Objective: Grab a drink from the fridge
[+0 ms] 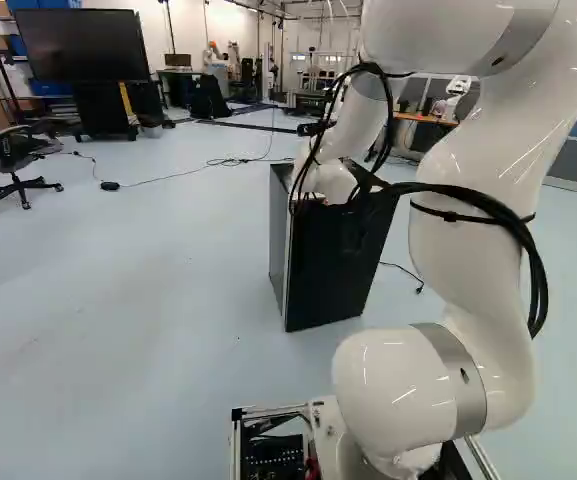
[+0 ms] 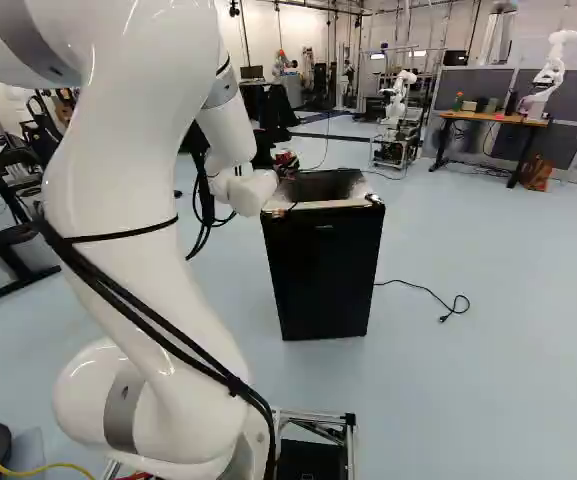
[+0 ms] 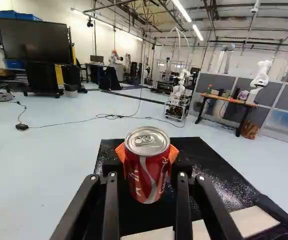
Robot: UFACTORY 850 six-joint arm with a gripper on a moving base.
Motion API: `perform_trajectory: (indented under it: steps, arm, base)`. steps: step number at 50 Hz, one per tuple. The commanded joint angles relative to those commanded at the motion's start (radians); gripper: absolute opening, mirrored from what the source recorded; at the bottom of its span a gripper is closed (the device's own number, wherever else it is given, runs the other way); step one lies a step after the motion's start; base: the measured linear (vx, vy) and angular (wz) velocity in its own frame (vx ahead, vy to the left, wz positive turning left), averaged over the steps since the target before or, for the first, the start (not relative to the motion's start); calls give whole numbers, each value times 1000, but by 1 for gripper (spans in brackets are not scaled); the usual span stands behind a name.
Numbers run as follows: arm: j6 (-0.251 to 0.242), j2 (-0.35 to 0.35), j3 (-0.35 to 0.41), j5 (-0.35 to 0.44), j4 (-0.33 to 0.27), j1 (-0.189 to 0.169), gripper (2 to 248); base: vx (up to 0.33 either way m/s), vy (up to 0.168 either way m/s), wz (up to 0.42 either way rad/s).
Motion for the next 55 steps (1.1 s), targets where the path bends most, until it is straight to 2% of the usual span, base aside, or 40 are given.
perform_trajectory:
  steps: [28,55]
  arm:
    - [17,67,81,-20,-9,2,98]
    - [51,201,242,-60,-28,7,98]
  base:
    - [0,0,0]
    - [0,0,0]
